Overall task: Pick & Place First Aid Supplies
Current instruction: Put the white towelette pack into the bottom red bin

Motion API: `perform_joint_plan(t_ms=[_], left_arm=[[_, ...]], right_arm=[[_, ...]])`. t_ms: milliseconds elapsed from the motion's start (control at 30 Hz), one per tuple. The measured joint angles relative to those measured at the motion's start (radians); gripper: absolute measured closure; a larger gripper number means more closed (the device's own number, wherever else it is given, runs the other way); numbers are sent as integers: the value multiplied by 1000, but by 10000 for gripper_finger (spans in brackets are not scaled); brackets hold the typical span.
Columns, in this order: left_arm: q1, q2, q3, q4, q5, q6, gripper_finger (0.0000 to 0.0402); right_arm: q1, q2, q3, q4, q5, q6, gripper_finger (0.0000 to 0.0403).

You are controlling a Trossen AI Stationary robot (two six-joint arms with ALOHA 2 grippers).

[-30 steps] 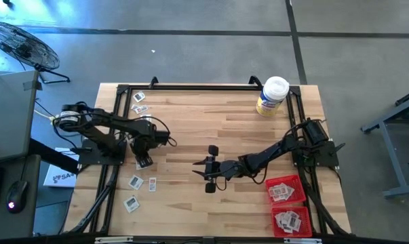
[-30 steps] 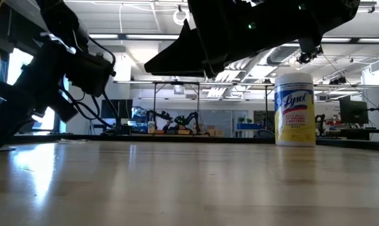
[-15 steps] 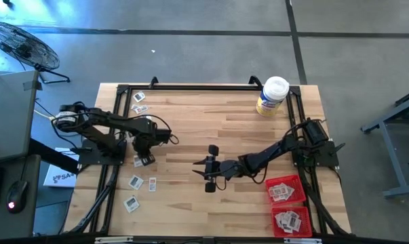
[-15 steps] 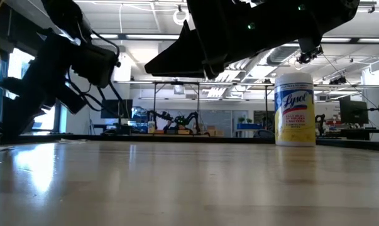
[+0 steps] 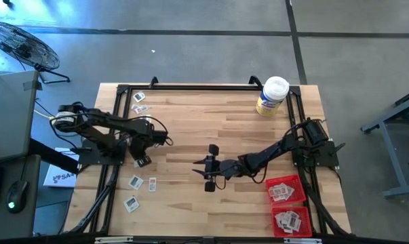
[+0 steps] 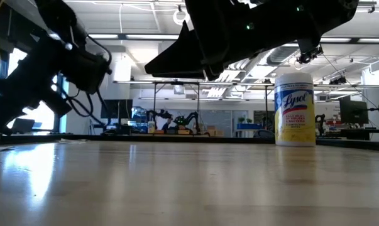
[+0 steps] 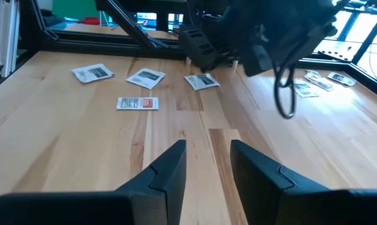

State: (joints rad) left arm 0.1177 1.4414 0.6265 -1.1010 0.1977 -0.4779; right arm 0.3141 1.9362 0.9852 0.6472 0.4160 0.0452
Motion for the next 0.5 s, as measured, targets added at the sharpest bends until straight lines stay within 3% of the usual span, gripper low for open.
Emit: perform_joint_plan(t_ms=[233, 500], left_arm=[[0, -3, -82, 89, 44, -2, 314], [-1, 1, -44, 110, 25, -20, 314]], right_arm=[[-1, 0, 0, 0, 0, 0, 284], [-9, 0, 0, 0, 0, 0, 284]])
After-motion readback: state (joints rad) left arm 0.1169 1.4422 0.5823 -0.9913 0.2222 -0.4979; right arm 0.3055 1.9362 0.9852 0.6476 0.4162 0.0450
